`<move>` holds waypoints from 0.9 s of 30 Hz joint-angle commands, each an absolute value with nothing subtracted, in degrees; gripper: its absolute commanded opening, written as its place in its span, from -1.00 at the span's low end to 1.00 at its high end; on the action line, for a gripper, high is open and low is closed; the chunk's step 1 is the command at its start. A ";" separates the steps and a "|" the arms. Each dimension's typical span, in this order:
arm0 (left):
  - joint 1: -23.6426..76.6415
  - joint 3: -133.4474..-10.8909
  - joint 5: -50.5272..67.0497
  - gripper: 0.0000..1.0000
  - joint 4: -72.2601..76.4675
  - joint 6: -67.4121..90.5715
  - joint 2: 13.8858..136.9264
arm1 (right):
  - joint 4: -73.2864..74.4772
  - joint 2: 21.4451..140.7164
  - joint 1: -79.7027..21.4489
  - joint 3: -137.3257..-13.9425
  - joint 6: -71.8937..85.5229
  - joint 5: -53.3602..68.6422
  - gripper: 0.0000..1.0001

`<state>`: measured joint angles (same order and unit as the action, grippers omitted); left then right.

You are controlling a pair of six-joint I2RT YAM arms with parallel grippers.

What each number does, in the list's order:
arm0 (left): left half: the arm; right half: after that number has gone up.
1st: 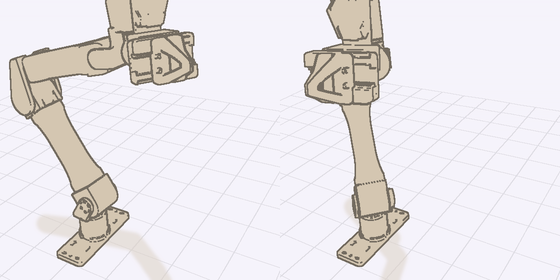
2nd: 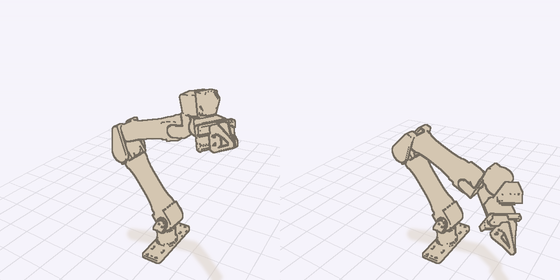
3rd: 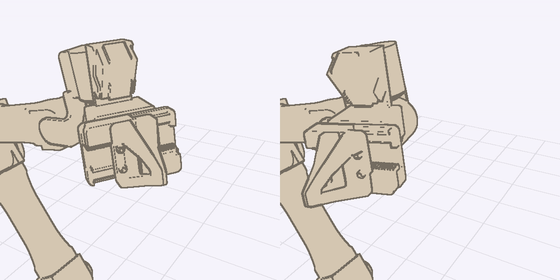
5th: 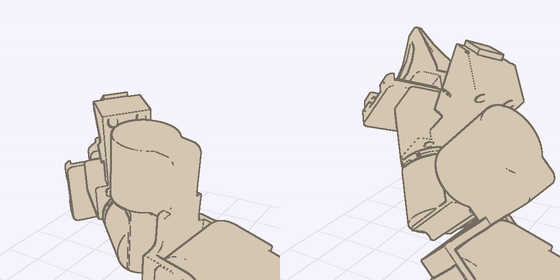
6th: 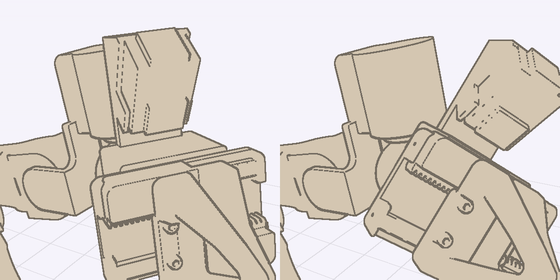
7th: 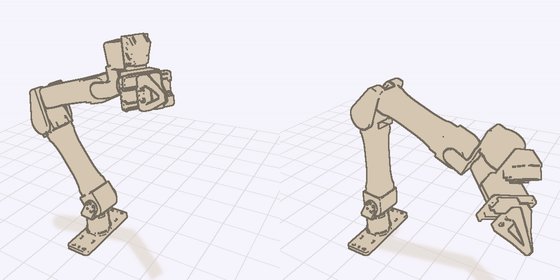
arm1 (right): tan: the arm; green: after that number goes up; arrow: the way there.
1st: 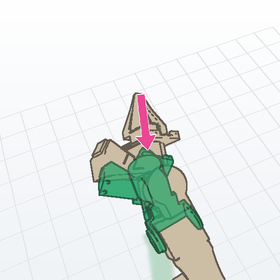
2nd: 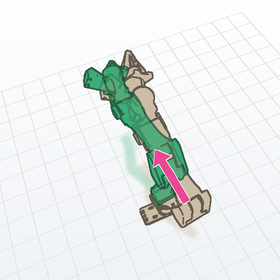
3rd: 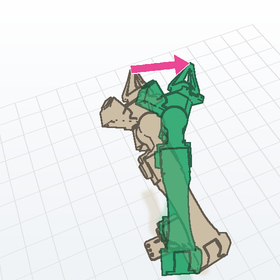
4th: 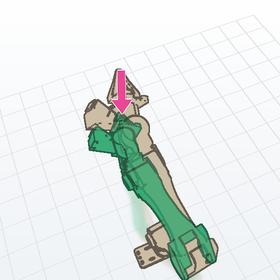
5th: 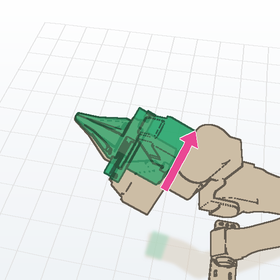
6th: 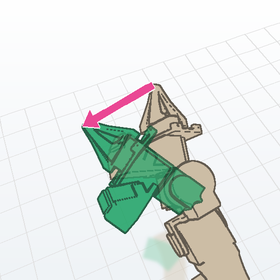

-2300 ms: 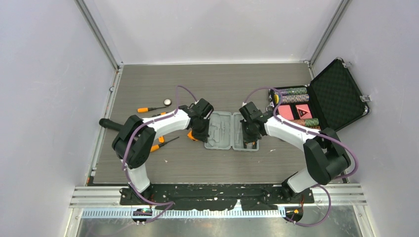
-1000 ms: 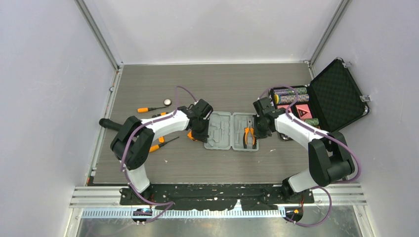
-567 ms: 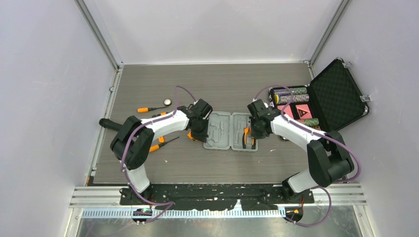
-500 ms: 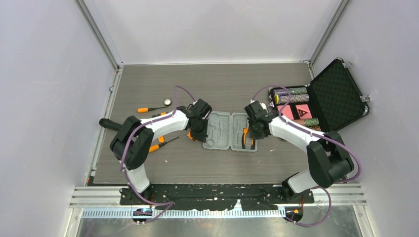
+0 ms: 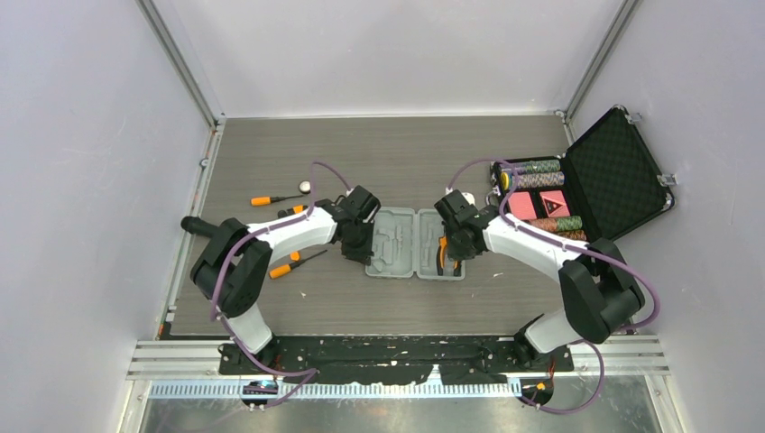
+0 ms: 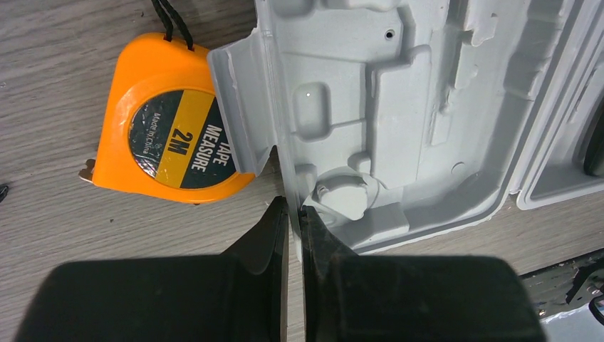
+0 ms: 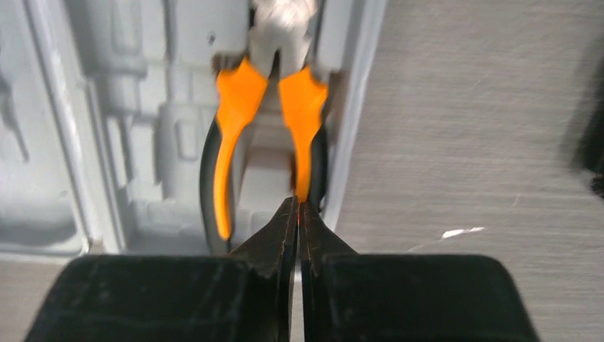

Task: Pack the tool kit
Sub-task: Adjust the pliers in the toolbox.

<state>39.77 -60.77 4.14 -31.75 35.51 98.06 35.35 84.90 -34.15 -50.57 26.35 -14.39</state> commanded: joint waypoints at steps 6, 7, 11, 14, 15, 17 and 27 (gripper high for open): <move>40.03 -60.22 5.90 -0.86 -30.82 35.17 96.08 | 40.92 79.35 -35.64 -50.06 30.92 -8.80 -0.80; 40.00 -60.22 5.93 -0.87 -30.82 35.16 96.01 | 40.95 79.40 -35.66 -49.34 31.02 -8.71 -0.79; 40.00 -60.21 5.89 -0.87 -30.96 35.16 95.94 | 41.02 79.38 -35.62 -47.29 31.68 -9.56 -0.81; 40.02 -60.30 5.92 -0.87 -30.99 35.21 96.01 | 40.53 79.06 -35.54 -46.35 31.73 -11.24 -0.83; 40.02 -60.41 5.94 -0.87 -31.02 35.20 96.09 | 39.77 79.24 -35.36 -45.60 31.64 -11.42 -0.84; 39.99 -60.45 5.98 -0.87 -31.12 35.16 96.14 | 38.59 80.22 -34.98 -44.36 31.64 -10.41 -0.85; 39.99 -60.35 5.98 -0.87 -31.44 34.93 95.81 | 37.14 83.51 -33.81 -43.59 30.26 -6.82 -0.86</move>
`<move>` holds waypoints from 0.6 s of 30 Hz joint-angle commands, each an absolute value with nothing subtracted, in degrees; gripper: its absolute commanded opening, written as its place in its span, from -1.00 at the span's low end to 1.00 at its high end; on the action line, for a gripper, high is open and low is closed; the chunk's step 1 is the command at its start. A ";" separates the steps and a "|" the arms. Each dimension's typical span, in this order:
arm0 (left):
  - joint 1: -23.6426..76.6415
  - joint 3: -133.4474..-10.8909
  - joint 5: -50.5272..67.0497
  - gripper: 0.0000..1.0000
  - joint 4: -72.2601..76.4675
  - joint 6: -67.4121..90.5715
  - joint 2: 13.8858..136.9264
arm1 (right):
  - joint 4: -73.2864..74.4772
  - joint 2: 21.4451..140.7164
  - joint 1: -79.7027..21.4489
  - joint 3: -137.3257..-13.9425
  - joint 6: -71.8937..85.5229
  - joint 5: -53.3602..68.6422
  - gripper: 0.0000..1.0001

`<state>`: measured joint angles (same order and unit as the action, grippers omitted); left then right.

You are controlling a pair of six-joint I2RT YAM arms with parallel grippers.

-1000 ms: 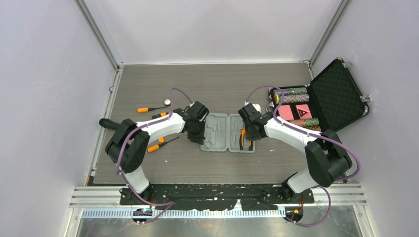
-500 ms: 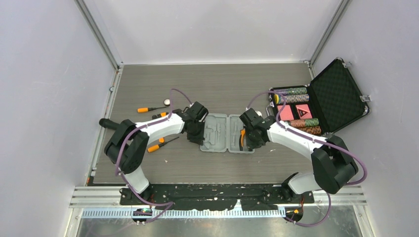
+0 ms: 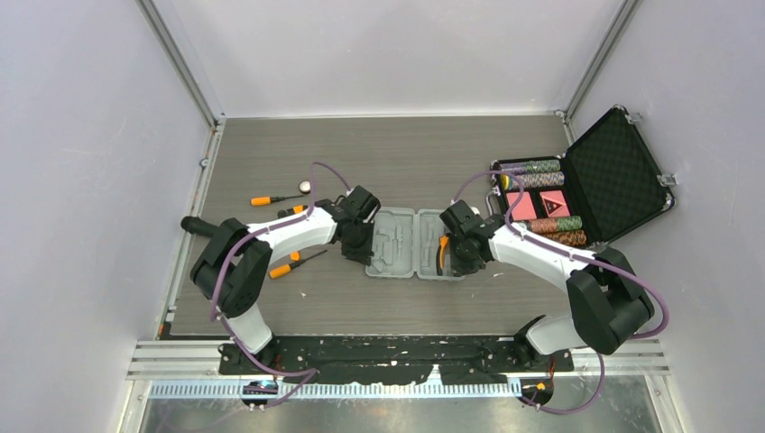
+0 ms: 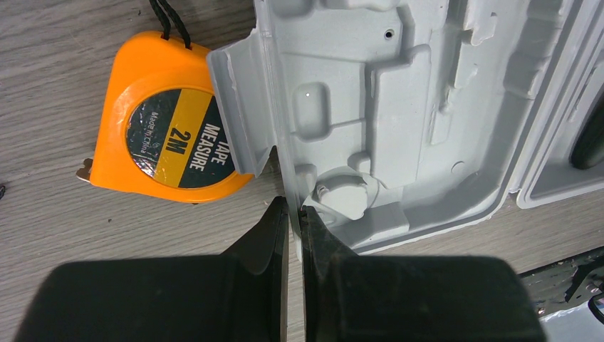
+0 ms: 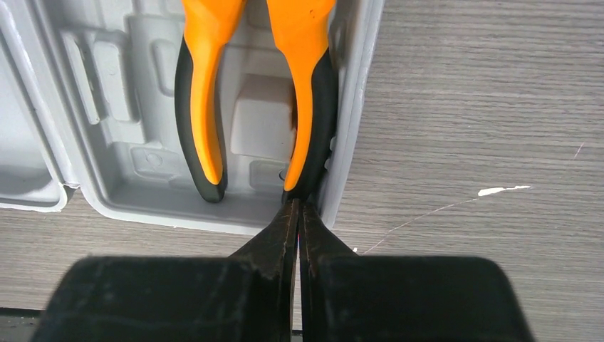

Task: Pack the tool kit
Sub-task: Adjust the pliers in the toolbox.

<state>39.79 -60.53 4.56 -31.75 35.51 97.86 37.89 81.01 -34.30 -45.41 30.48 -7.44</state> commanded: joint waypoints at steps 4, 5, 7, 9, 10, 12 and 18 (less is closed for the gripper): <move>40.01 -60.50 5.89 -0.86 -31.56 34.57 95.63 | 39.56 79.57 -33.83 -48.11 28.41 -8.10 -0.77; 40.00 -60.58 5.91 -0.86 -31.63 34.51 95.60 | 40.48 78.67 -33.82 -50.22 27.96 -9.08 -0.71; 39.99 -60.57 5.90 -0.86 -31.67 34.58 95.53 | 41.34 77.99 -33.64 -53.17 26.59 -10.98 -0.65; 40.01 -60.54 5.89 -0.86 -31.69 34.54 95.57 | 41.25 78.16 -32.98 -55.11 25.16 -12.62 -0.63; 40.00 -60.49 5.89 -0.86 -31.63 34.54 95.60 | 40.66 78.67 -32.49 -55.88 24.44 -12.93 -0.63; 39.99 -60.50 5.97 -0.86 -31.56 34.54 95.54 | 39.62 79.50 -30.76 -56.64 23.56 -12.98 -0.63; 40.01 -60.40 5.98 -0.86 -31.64 34.59 95.27 | 35.72 84.09 -27.64 -56.11 22.24 -12.09 -0.66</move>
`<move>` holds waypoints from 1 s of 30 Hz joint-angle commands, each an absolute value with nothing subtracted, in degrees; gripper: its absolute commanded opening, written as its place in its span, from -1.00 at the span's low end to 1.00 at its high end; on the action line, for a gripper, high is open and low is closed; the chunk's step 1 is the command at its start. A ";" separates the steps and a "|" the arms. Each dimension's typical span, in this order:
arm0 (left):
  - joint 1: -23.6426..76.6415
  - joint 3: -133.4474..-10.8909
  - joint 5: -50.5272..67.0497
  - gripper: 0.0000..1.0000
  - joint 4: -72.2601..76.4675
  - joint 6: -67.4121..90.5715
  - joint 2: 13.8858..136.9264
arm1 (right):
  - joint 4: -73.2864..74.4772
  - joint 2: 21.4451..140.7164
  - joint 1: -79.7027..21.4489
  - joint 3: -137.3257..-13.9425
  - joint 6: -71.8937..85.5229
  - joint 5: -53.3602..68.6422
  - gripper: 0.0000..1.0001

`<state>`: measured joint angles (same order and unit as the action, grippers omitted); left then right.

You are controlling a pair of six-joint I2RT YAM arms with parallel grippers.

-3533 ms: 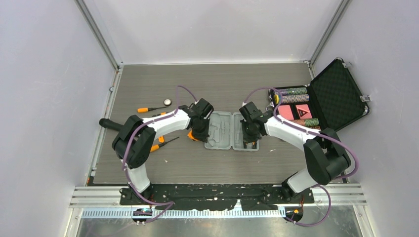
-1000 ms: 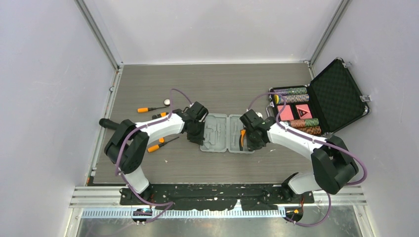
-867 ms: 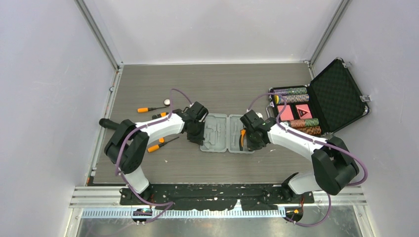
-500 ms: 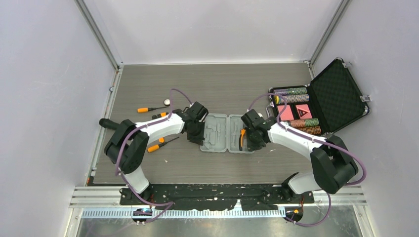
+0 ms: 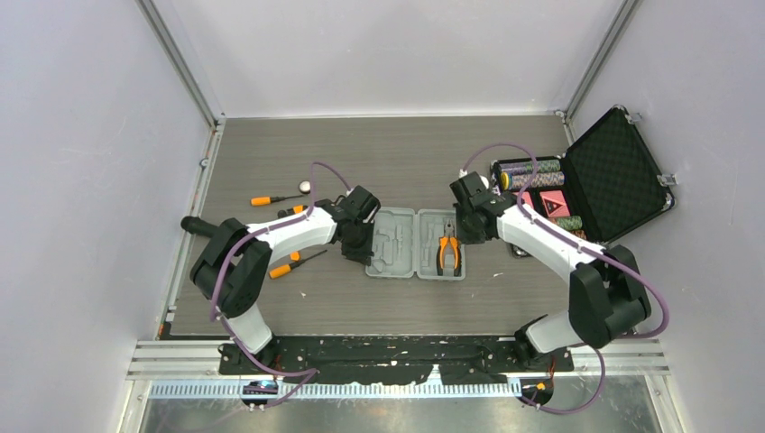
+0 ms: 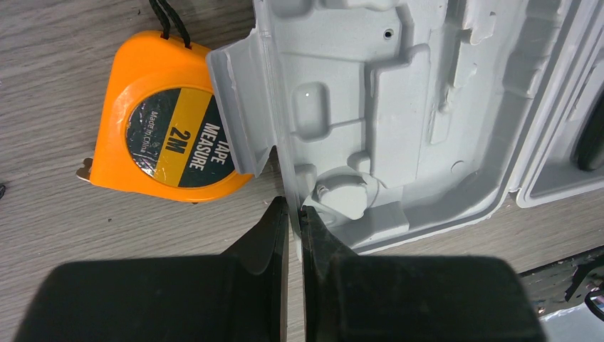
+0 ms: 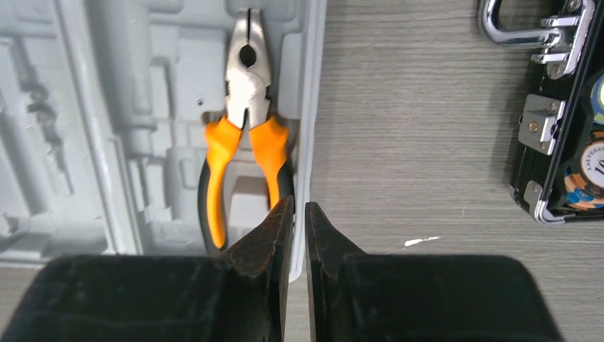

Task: Pack the tool kit
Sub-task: Adjust the pliers in the toolbox.

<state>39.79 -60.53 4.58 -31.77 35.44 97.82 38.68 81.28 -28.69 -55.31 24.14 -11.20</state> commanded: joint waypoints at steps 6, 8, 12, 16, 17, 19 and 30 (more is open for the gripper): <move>39.99 -60.48 6.31 -0.86 -31.79 34.52 95.18 | 32.19 86.74 -27.56 -52.98 22.90 -8.06 -0.73; 39.99 -60.49 6.31 -0.86 -31.77 34.47 95.18 | 31.79 86.74 -27.49 -52.28 23.08 -7.20 -0.74; 40.03 -60.59 6.37 -0.86 -31.80 34.45 95.31 | 32.48 84.97 -27.56 -52.48 23.00 -8.17 -0.74; 39.99 -60.59 6.40 -0.86 -31.82 34.54 95.48 | 32.95 83.01 -27.53 -53.96 21.78 -8.41 -0.73; 40.00 -60.66 6.35 -0.86 -31.82 34.48 95.57 | 32.91 82.91 -27.47 -54.45 21.53 -7.81 -0.73; 39.99 -60.77 6.38 -0.86 -31.97 34.52 95.74 | 32.87 83.41 -27.50 -54.94 21.21 -7.03 -0.73; 40.04 -60.83 7.02 -0.87 -32.21 34.19 95.89 | 30.54 89.86 -27.47 -50.86 22.47 -3.24 -0.73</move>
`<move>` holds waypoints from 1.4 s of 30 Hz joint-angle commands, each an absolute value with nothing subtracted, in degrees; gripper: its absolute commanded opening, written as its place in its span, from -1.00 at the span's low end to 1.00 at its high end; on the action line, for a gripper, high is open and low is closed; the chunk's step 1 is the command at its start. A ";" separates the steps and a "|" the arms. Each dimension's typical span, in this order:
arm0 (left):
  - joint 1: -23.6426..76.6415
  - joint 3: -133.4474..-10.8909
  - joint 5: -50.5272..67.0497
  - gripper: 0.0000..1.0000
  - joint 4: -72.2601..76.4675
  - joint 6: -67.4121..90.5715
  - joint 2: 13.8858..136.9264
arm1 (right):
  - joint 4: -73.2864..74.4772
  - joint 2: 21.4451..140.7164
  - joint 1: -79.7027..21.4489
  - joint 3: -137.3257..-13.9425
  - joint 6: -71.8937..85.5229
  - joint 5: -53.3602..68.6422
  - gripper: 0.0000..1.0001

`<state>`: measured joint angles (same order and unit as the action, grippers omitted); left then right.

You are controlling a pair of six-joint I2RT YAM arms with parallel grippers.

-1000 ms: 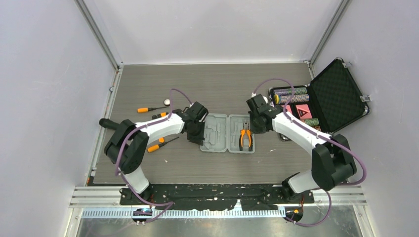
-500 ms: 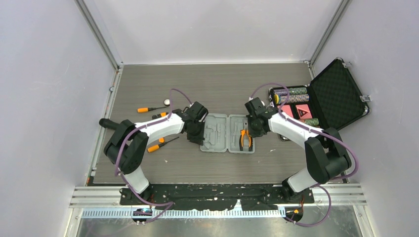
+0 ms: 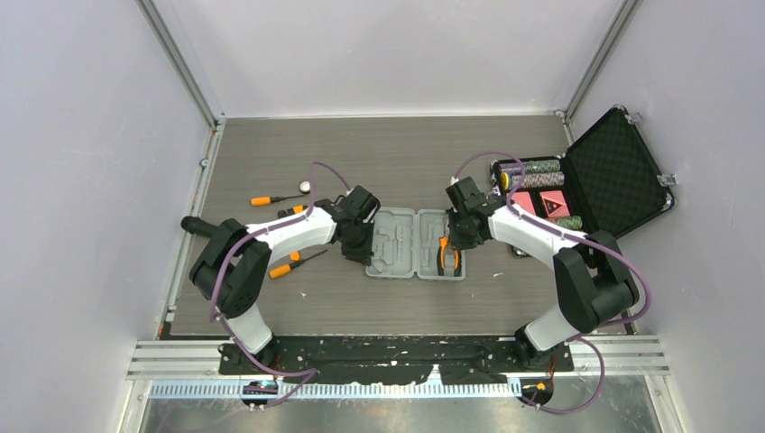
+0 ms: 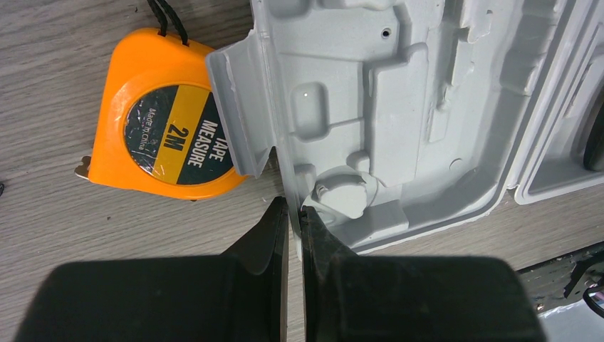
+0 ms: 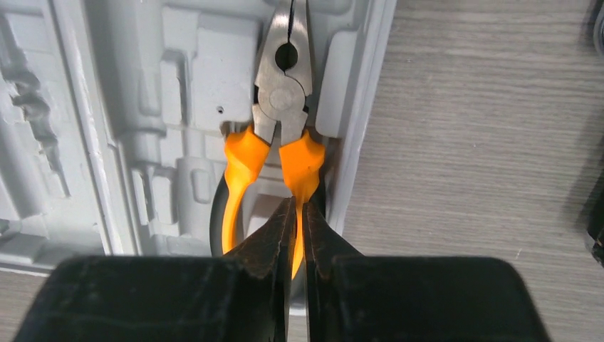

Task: Pack the tool kit
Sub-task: Adjust the pliers in the toolbox.

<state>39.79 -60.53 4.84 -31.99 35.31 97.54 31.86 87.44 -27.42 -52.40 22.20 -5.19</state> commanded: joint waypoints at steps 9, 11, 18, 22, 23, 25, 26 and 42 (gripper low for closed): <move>41.23 -60.56 9.12 -0.86 -33.34 33.12 95.45 | 31.71 87.95 -27.08 -48.24 23.40 -2.11 -0.74; 42.36 -60.90 9.71 -0.86 -33.67 32.97 95.37 | 32.63 85.39 -27.08 -48.74 23.10 -2.82 -0.73; 44.38 -60.38 10.49 -0.72 -34.24 35.24 92.81 | 34.14 76.41 -27.09 -51.77 19.93 -7.85 -0.55; 44.38 -58.94 8.06 -0.42 -34.63 36.58 89.38 | 33.28 71.17 -27.03 -52.70 18.27 -11.17 -0.38; 44.38 -58.75 7.03 -0.32 -35.02 36.71 88.45 | 32.55 69.06 -27.02 -52.62 18.06 -11.47 -0.31; 44.34 -58.84 4.73 -0.15 -35.83 36.82 86.76 | 31.07 66.01 -26.99 -52.08 17.15 -12.30 -0.21; 44.30 -58.80 3.45 -0.08 -36.13 36.83 85.99 | 30.61 64.91 -26.98 -51.88 16.70 -12.92 -0.17; 36.30 -60.39 -10.07 0.95 -36.93 36.36 82.92 | 10.01 42.83 -26.54 -36.67 16.67 -13.04 0.91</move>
<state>38.41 -58.92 -6.92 -37.17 36.97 82.91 18.00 45.84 -26.81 -38.48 15.99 -12.99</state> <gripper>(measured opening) 0.960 0.943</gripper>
